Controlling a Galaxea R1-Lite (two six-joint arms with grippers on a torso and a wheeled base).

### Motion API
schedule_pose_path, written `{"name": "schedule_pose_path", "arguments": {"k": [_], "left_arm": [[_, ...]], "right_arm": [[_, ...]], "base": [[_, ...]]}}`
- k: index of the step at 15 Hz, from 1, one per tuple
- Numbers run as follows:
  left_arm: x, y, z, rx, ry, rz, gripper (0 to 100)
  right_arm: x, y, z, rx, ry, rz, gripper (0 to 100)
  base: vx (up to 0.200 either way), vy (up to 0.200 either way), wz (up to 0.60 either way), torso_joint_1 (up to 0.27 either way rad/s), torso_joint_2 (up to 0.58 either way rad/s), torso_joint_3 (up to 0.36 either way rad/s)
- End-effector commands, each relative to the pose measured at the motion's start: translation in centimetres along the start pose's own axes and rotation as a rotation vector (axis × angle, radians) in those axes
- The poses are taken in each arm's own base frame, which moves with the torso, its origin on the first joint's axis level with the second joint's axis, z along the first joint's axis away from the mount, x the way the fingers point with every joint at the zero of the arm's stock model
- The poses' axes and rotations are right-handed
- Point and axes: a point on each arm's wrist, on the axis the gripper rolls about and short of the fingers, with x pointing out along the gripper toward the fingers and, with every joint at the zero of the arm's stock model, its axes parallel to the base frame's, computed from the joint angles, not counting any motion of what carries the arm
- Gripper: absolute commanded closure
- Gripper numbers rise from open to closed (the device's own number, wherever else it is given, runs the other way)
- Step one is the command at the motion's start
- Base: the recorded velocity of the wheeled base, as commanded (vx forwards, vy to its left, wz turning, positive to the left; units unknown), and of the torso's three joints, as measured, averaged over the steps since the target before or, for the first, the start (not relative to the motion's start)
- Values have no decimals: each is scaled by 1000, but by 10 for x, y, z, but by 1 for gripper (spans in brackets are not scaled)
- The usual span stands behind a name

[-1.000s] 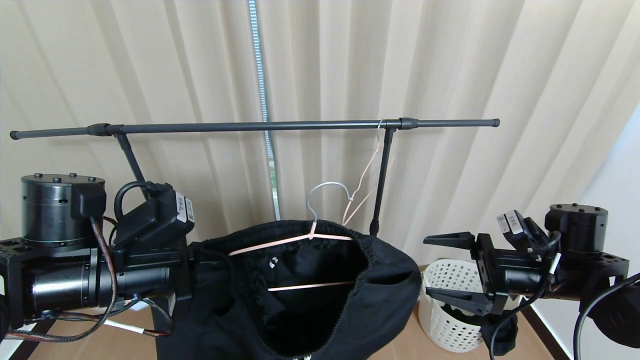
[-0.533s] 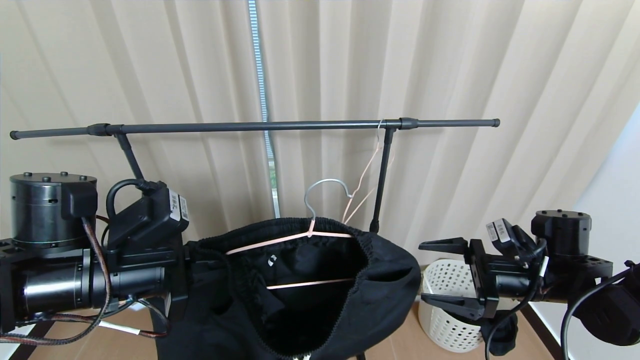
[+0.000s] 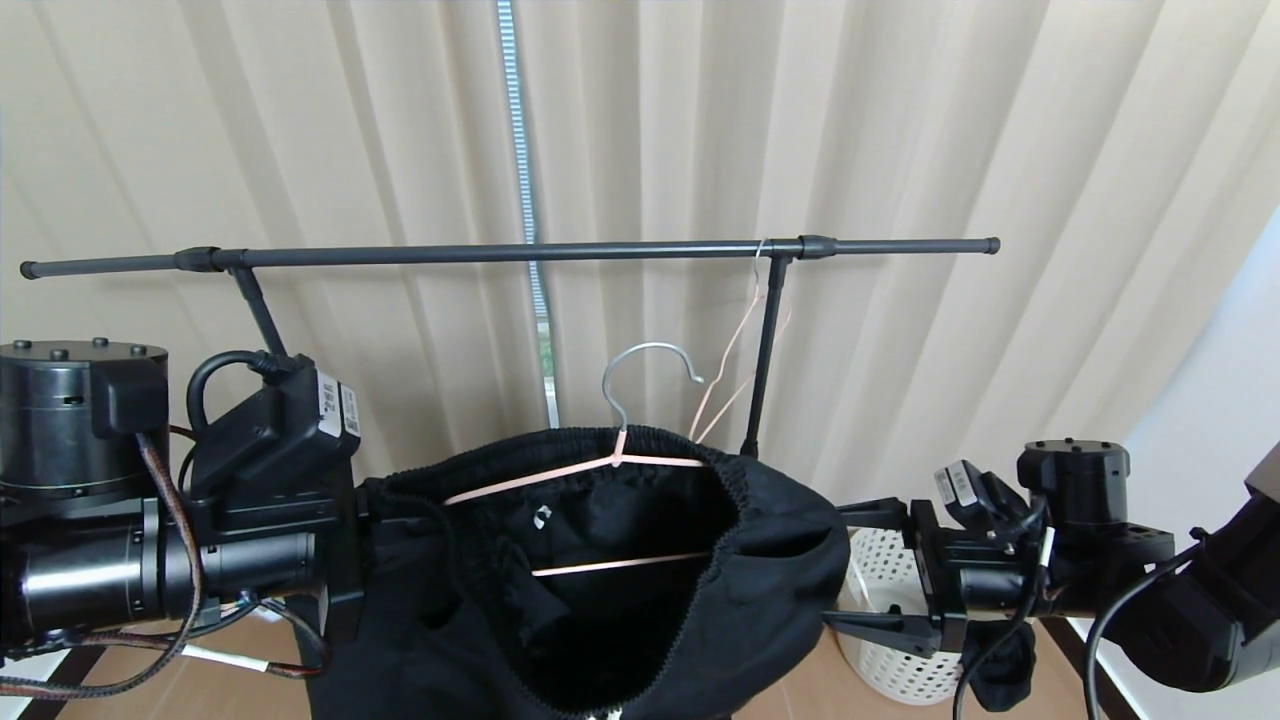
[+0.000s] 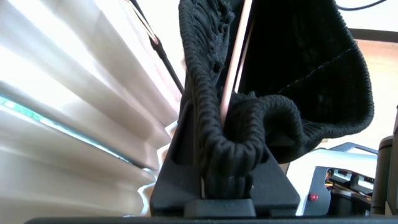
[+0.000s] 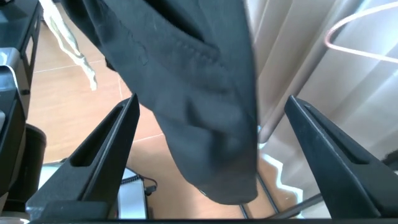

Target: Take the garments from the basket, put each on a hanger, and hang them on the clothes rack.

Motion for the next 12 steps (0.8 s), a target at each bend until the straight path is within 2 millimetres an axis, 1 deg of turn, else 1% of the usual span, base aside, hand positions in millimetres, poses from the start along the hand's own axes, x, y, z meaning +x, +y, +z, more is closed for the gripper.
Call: {"name": "schedule_pose_path", "arguments": {"k": [1,3,4,8,9,12], "left_arm": [[-3,-2,3,7,-11,3,100],[-5,-4,4,5,-18,2,100],[-5,-5,4,5,-18,-1,100],[-4,-12,5,10,-21,-23,100],[-4,-12,4,7,-20,-24,100],[-7,-16,-1,-3,-10,-26,100]], "right_arm": [[4,-2,-8,24,12,10,0],[6,-3,-10,24,12,13,0],[10,-1,-10,23,15,25,0],[18,4,-6,10,20,44,0],[19,4,-5,5,30,24,100],[18,0,-3,-1,32,-1,100]], "base": [[0,0,0,0,0,0],[0,0,0,0,0,0],[0,0,0,0,0,0],[0,0,0,0,0,0],[0,0,0,0,0,0],[0,0,0,0,0,0]]}}
